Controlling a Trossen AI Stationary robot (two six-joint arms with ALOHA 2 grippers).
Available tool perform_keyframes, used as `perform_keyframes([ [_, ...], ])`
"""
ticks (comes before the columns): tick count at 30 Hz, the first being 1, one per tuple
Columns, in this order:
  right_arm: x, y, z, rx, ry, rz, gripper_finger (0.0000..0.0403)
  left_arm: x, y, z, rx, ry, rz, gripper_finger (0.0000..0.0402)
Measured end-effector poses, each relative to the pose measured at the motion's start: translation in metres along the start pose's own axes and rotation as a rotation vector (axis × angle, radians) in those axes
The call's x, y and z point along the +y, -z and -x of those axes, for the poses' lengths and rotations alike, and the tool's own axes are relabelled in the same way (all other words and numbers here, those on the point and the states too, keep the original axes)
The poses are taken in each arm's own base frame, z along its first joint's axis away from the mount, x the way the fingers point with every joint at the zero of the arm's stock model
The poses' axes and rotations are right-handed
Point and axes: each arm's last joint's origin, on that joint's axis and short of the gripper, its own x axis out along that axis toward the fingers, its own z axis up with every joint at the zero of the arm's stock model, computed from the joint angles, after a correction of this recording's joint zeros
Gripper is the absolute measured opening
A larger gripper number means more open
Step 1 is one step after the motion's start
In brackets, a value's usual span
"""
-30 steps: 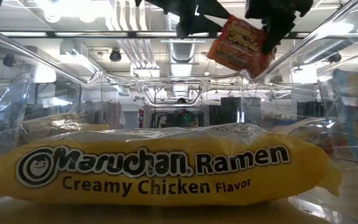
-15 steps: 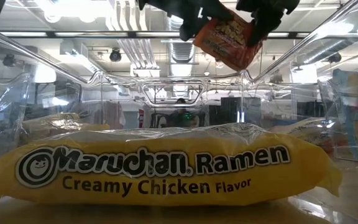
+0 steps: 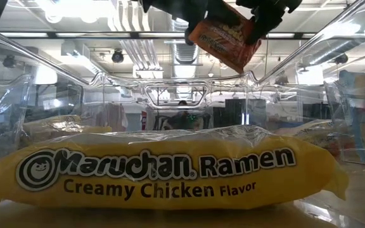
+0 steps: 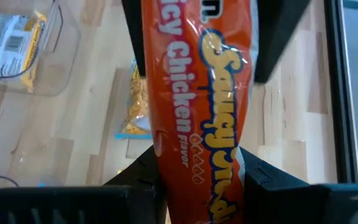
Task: Sort Maruchan noodles
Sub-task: Put the orange noodle pack into the left transparent bin
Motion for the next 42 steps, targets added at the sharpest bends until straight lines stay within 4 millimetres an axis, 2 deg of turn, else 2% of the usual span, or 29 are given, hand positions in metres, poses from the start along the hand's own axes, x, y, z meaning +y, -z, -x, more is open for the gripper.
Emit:
perform_keyframes([
  [13,0.001,0.001,0.000,0.009,-0.008,0.004,0.0100,0.000,0.002,-0.003,0.006,0.013,0.009,0.0081],
  [19,0.002,0.002,0.002,0.014,-0.014,0.005,0.0106,0.000,0.002,-0.003,0.006,0.031,0.012,0.0072],
  [25,0.006,0.010,0.007,0.075,-0.030,-0.015,0.0146,0.000,0.003,-0.003,0.013,0.034,0.016,0.0070],
  [33,0.013,0.025,0.031,0.179,0.121,-0.041,0.0193,0.002,0.005,-0.002,0.038,0.025,0.021,0.0070],
  [42,0.030,0.041,0.064,0.086,0.164,-0.143,0.0198,0.002,0.008,0.012,0.141,0.006,0.079,0.0070],
])
